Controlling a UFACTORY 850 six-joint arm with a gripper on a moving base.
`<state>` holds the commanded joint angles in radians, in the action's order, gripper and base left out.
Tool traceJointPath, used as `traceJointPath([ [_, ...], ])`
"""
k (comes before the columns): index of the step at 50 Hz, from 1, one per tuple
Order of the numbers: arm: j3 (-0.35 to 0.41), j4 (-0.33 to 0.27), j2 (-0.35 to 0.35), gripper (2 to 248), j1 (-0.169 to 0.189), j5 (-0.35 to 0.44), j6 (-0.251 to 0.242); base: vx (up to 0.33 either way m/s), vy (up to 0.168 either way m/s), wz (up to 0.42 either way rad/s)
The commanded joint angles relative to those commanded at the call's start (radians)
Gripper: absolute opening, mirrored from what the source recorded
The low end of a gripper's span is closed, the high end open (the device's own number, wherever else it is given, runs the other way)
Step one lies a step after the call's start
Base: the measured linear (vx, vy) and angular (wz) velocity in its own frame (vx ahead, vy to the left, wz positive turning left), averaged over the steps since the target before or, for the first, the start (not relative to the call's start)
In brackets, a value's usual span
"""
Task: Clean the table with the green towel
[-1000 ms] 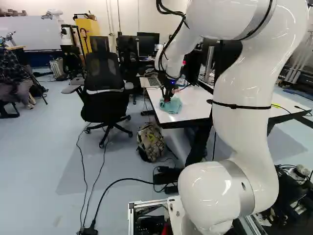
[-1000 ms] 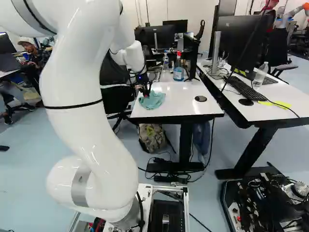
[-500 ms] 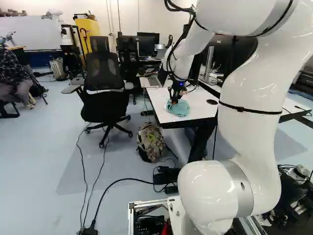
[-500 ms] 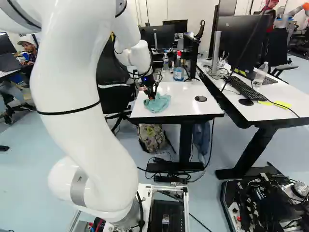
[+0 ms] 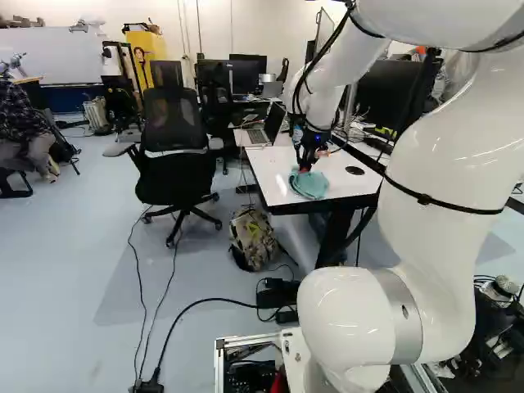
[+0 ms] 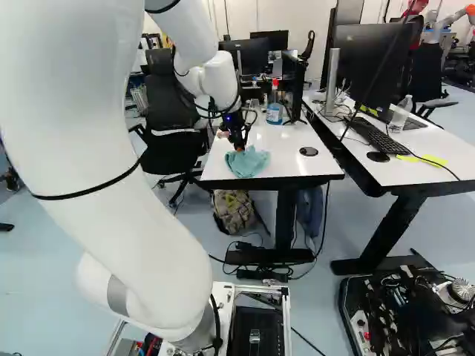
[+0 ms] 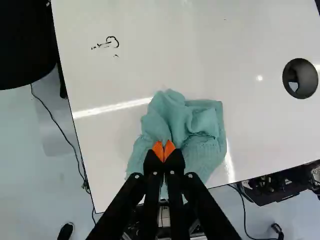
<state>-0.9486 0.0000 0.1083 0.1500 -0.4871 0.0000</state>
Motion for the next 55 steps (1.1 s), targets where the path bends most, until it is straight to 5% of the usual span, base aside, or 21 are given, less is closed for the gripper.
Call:
traceJointPath([
  [33, 0.000, 0.000, -0.015, 21, -0.002, 0.000, 0.000, 0.000, 0.000, 0.000],
  [55, -0.081, 0.000, 0.002, 21, -0.045, 0.000, 0.000, 0.000, 0.000, 0.000],
])
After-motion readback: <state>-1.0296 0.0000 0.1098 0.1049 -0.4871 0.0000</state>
